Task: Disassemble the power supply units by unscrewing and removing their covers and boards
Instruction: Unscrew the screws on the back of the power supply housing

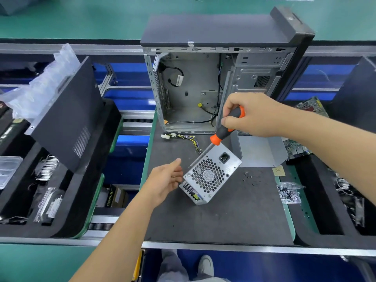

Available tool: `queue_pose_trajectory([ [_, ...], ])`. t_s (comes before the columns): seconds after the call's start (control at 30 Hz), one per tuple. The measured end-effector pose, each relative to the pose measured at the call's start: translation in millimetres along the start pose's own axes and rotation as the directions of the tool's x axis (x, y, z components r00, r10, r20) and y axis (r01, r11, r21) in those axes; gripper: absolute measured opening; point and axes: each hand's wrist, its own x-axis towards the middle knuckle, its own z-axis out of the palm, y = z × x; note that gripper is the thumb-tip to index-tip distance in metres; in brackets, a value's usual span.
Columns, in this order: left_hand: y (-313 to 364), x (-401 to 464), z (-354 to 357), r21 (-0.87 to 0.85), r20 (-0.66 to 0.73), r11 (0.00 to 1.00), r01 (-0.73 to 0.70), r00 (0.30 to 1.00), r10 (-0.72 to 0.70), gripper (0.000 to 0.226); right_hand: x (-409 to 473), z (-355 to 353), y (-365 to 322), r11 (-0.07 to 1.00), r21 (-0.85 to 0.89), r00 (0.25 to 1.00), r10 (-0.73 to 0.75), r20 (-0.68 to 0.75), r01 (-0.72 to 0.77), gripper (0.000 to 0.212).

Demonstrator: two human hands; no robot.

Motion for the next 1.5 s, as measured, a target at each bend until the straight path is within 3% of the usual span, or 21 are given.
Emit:
queue_pose_trajectory([
  [0.17,-11.5,-12.8,-5.1,0.057,0.214,0.998,0.011,0.977,-0.023,0.051,1.1,4.1,-3.9,1.000,0.001,1.000,-0.008,0.029,0.008,0.007],
  [0.3,-18.1,-18.5,-4.7,0.103,0.285,0.994,-0.025,0.958,-0.005,0.053,2.0,3.9,-3.9,1.000,-0.002,1.000,0.008,0.029,-0.008,0.006],
  [0.47,-19.8,-14.2,-1.2,-0.004,0.260,0.996,-0.091,0.962,0.089,0.025,3.3,2.8,-1.6,1.000,-0.015,1.000,0.006,-0.008,-0.006,0.006],
  [0.83,-2.2,-0.4,15.7,-0.107,0.143,0.979,-0.176,0.971,0.190,0.037,9.1,3.8,1.2,1.000,-0.008,0.990,0.012,-0.143,-0.013,0.007],
  [1.13,-4.1,0.8,15.2,-0.102,0.122,0.980,-0.170,0.976,0.182,0.038,15.8,14.2,-3.1,1.000,-0.022,0.998,0.016,-0.064,-0.017,0.013],
  [1.5,-0.7,1.3,15.0,-0.090,0.112,0.981,-0.170,0.977,0.179,0.035,19.8,15.7,-1.3,0.996,-0.055,0.995,0.073,-0.074,-0.077,0.018],
])
